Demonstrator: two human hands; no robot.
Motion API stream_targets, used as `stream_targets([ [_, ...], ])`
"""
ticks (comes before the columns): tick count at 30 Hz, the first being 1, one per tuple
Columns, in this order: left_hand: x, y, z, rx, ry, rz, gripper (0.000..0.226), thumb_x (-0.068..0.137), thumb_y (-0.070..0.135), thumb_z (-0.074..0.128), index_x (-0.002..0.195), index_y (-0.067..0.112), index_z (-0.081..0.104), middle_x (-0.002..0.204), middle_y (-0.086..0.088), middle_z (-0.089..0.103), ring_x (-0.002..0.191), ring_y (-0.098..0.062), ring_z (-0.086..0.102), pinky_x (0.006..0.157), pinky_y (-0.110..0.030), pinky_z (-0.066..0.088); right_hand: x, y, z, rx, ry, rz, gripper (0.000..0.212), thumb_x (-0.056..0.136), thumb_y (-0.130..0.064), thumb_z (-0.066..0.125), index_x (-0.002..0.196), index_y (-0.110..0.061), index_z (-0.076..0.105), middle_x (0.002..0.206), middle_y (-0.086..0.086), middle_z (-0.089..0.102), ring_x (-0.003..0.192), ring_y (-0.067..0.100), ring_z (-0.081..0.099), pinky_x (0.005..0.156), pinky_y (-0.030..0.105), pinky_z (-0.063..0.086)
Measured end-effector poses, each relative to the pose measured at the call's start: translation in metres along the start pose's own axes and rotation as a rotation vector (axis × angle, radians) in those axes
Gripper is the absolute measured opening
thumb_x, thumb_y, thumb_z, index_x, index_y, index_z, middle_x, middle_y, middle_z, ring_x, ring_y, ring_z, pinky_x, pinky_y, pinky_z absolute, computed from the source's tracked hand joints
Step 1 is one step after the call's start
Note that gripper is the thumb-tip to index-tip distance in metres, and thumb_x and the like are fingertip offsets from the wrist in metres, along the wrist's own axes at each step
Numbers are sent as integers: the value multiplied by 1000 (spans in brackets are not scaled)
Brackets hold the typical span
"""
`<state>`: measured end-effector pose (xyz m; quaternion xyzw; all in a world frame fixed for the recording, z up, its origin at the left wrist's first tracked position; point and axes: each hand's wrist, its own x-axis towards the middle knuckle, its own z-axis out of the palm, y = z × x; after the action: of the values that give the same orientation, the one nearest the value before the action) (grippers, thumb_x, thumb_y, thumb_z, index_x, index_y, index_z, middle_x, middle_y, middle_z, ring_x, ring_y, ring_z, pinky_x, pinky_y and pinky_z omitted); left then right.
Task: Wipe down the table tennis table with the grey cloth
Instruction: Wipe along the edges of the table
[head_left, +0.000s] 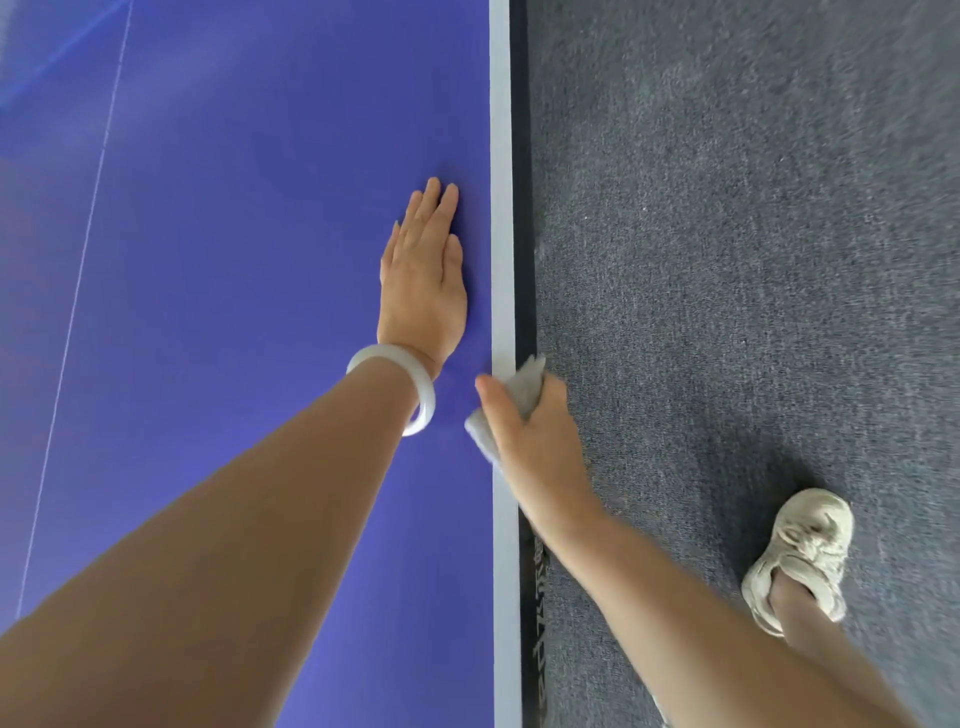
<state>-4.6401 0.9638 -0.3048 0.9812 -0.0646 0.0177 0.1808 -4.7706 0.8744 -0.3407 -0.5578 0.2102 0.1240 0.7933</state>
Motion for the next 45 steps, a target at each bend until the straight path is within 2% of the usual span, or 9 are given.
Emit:
stream_targets([
  [4,-3,3,-4,-196,6,-82,48,103,0,33,148,13,43,159,-1,32,150,-14,21,123,-25,13,-14,14,-4,-15,-2,67,30,92,-41,65,89,-21,43,71,-15,63,51,-8,54,45,5,36],
  [8,-31,7,-15,-296,0,-179,51,100,-6,31,143,16,49,156,5,37,147,-8,24,116,-9,16,-9,16,-6,-111,0,107,41,80,-64,61,93,-28,45,89,-4,63,73,3,63,62,20,47],
  [13,-151,8,-17,-113,-70,-25,48,103,0,34,151,10,36,161,2,27,151,-10,18,123,-32,18,-8,16,-6,-65,1,116,53,79,-63,63,109,-21,49,98,-3,65,91,15,66,85,36,53],
  [17,-221,0,-16,27,-92,0,52,104,18,29,155,11,25,164,4,18,152,-12,12,122,-37,14,-7,20,-7,-58,-13,107,39,88,-56,64,105,-25,48,95,-8,64,80,-1,63,69,16,46],
  [23,-225,5,-14,90,-93,-5,54,103,24,23,155,9,25,164,1,19,152,-11,9,123,-36,11,-11,19,-6,-81,41,129,52,87,-63,59,112,-17,51,98,-5,63,91,12,63,78,27,47],
  [27,-227,3,-13,89,-83,0,54,103,24,22,155,9,24,164,2,18,152,-9,8,124,-35,10,-60,40,-6,-65,84,109,41,91,-59,58,95,-18,50,81,-8,60,64,-4,56,58,10,39],
  [33,-227,4,-12,115,-82,15,54,104,24,22,156,9,22,165,1,15,152,-8,5,124,-36,10,-130,78,-13,-111,100,59,40,89,-60,58,89,-22,50,76,-5,60,68,0,57,61,13,40],
  [40,-228,7,-14,85,-53,9,53,103,19,24,155,8,25,163,0,18,152,-11,10,124,-37,12,-36,31,-6,-111,120,121,57,87,-66,54,110,-13,56,95,-6,63,82,6,59,67,20,36],
  [45,-229,7,-14,70,-30,25,53,103,19,23,154,6,26,163,-4,20,152,-16,12,124,-36,12,-105,70,-12,1,63,98,43,93,-52,59,90,-10,50,72,-4,56,58,6,54,64,21,41],
])
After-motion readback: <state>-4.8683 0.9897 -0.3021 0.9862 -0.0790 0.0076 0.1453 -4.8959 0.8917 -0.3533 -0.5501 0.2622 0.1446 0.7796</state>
